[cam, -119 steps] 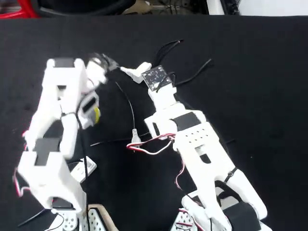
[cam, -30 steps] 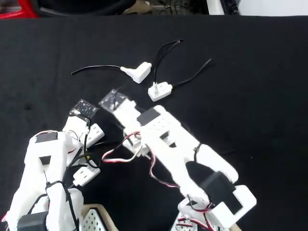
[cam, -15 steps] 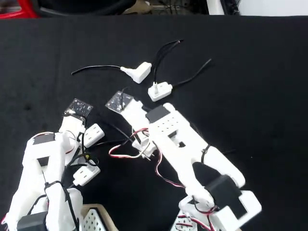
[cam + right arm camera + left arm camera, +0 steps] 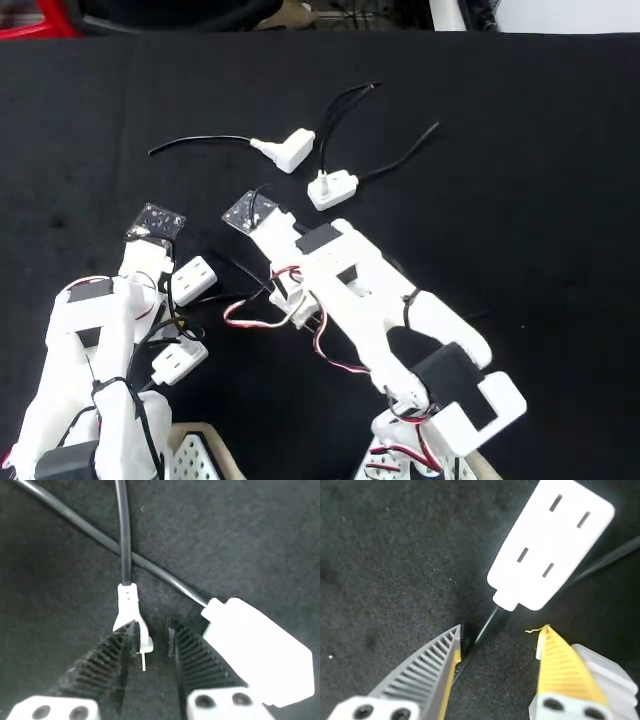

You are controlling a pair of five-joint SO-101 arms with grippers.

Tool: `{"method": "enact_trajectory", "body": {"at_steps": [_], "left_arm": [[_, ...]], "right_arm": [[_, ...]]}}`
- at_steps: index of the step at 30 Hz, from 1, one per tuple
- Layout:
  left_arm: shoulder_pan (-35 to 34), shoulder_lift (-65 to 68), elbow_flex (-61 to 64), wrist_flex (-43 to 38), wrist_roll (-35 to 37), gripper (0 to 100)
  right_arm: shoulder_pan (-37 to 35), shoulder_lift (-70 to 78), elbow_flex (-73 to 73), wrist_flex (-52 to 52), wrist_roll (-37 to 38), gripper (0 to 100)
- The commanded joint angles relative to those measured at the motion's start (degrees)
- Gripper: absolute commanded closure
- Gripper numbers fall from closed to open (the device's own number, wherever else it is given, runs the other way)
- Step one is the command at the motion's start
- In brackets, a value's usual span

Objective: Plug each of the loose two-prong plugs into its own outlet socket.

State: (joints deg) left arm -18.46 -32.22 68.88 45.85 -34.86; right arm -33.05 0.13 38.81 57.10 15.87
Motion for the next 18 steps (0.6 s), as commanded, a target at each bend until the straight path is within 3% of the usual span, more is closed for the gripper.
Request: {"method": "enact_trajectory", "body": {"at_steps": [1, 6, 18], "left_arm": [[-0.7, -0.6, -0.3, -3.3, 0.7, 77], [-0.7, -0.6, -0.4, -3.3, 0.7, 77], [-0.7, -0.6, -0.4, -3.3, 0.7, 77]], "right_arm": [[-2.0, 2.4, -1.0, 1.8, -0.4, 90.0], [-7.3, 2.1, 0.6, 3.1, -3.6, 90.0], [-7.6, 2.4, 1.0, 4.7, -5.2, 90.0]]}}
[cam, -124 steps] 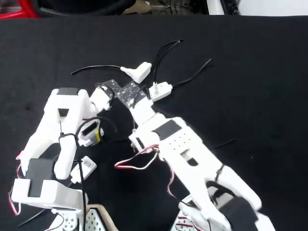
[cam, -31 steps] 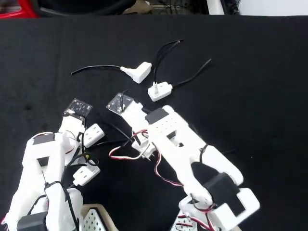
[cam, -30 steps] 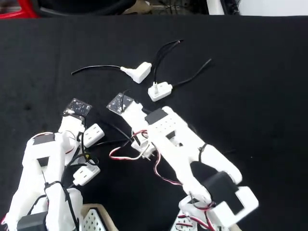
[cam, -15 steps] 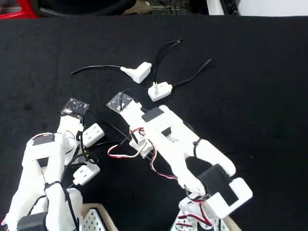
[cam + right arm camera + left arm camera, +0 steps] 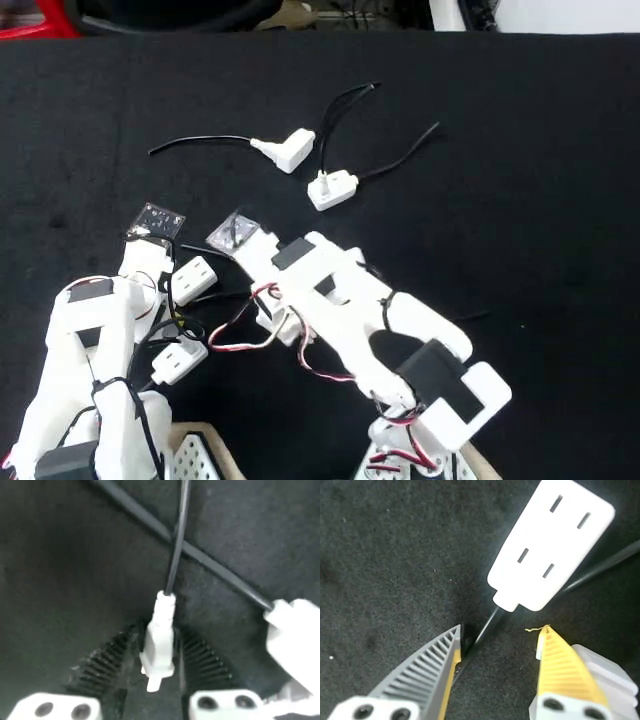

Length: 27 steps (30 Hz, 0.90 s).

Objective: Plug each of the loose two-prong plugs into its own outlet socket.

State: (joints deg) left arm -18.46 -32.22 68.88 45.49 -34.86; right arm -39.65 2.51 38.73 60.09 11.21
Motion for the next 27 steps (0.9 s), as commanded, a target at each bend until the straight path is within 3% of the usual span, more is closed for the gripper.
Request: {"method": "enact_trajectory", "body": {"at_steps": [1, 6, 14, 22, 27], "left_arm": [[-0.7, -0.6, -0.4, -2.9, 0.7, 77], [-0.7, -0.6, -0.4, -2.9, 0.7, 77], [-0.7, -0.6, -0.4, -3.0, 0.7, 77], [-0.7, -0.6, -0.4, -3.0, 0.8, 77], [-0.7, -0.6, -0.4, -3.0, 0.8, 77]], "right_arm": [[-1.0, 0.0, 1.4, 1.7, -0.5, 90.0], [-0.9, -0.3, 0.0, 1.4, -0.4, 98.5], [4.0, -4.4, -2.8, 5.0, -5.5, 98.7], [4.8, -32.6, 5.5, 6.9, -3.7, 98.7], [7.2, -53.1, 9.9, 2.8, -4.0, 98.7]]}}
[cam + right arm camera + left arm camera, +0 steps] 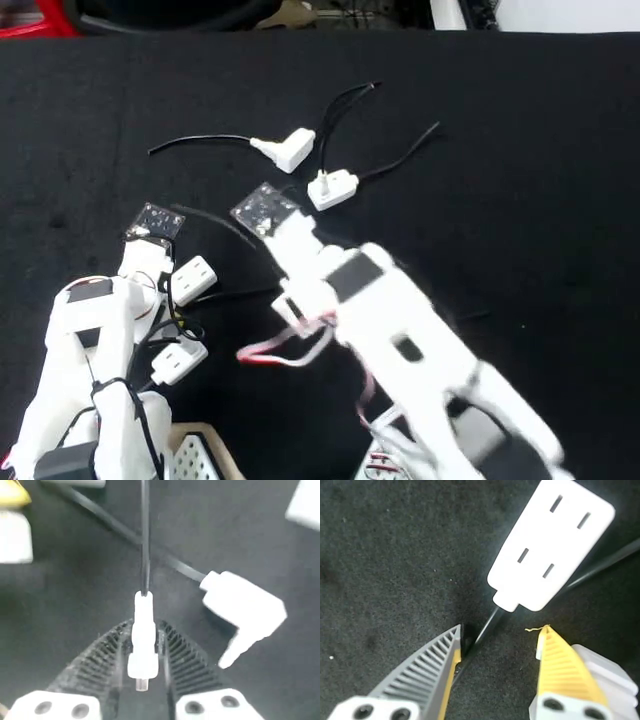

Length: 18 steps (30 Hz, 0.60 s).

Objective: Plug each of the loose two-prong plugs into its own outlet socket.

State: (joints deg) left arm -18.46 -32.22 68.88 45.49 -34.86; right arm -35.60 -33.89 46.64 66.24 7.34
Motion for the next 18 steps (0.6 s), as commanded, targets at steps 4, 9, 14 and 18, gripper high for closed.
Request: {"method": "enact_trajectory", "body": {"at_steps": [4, 9, 14, 18], "left_arm": [[-0.7, -0.6, -0.4, -3.0, 0.9, 77], [0.0, -0.6, -0.5, -2.5, 0.9, 76], [2.6, -3.2, 0.1, -2.5, 1.6, 76], [4.3, -12.8, 3.7, -3.0, 5.7, 76]], "right_arm": [[3.1, -28.9, 8.3, -11.5, -4.5, 98.6], [1.9, -36.5, 20.6, -32.4, -15.8, 98.6], [1.7, -37.3, 29.8, -52.6, -30.2, 98.6], [1.8, -37.8, 31.2, -54.7, -34.8, 98.6]]}}
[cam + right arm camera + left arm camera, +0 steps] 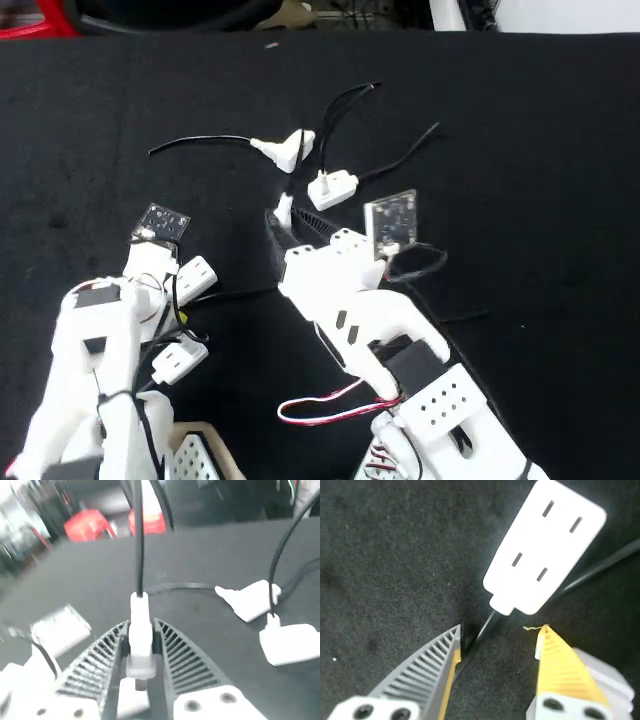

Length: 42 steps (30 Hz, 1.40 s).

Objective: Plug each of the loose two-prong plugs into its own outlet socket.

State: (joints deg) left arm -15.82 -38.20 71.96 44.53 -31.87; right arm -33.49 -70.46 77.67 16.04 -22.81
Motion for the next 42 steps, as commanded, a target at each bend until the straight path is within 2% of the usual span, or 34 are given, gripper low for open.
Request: {"method": "enact_trajectory", "body": {"at_steps": [1, 5, 8, 12, 15, 18, 21, 25, 34, 38, 42], "left_arm": [[1.7, -10.4, 1.7, -2.0, 3.3, 76], [3.7, -26.9, 6.2, -1.8, 6.5, 76], [7.2, -39.9, 9.9, -1.6, 7.7, 76], [15.8, -56.2, 17.1, -1.7, 11.5, 76], [21.8, -67.4, 22.7, -2.8, 14.4, 76], [25.2, -64.7, 24.2, -8.4, 16.1, 76], [25.4, -63.4, 25.5, -13.6, 18.2, 76], [25.6, -66.1, 24.9, -14.7, 21.9, 76], [25.4, -66.4, 23.3, -14.7, 23.8, 76], [24.2, -66.4, 23.3, -15.0, 23.8, 76], [22.8, -66.4, 23.8, -17.0, 23.9, 76]], "right_arm": [[-0.3, -1.3, 0.2, -4.5, -5.2, 98.6], [-0.3, -1.3, -0.6, -4.0, -5.2, 98.6], [-0.5, -1.3, -2.1, 0.4, -5.3, 98.6], [-0.5, -1.3, -3.2, 2.6, -7.5, 98.6], [-0.5, -1.3, -2.0, -0.3, -11.2, 98.6], [-0.5, -1.3, 1.8, -6.7, -15.7, 98.6], [-2.3, -1.3, 5.8, -12.9, -17.1, 98.6], [-6.6, -1.2, 9.3, -16.6, -16.9, 98.7], [-7.0, -0.7, 10.0, -16.0, -13.4, 98.7], [-7.6, -1.2, 9.4, -11.5, -11.5, 98.7], [-11.0, -0.7, 7.5, -6.1, -7.4, 98.7]]}}
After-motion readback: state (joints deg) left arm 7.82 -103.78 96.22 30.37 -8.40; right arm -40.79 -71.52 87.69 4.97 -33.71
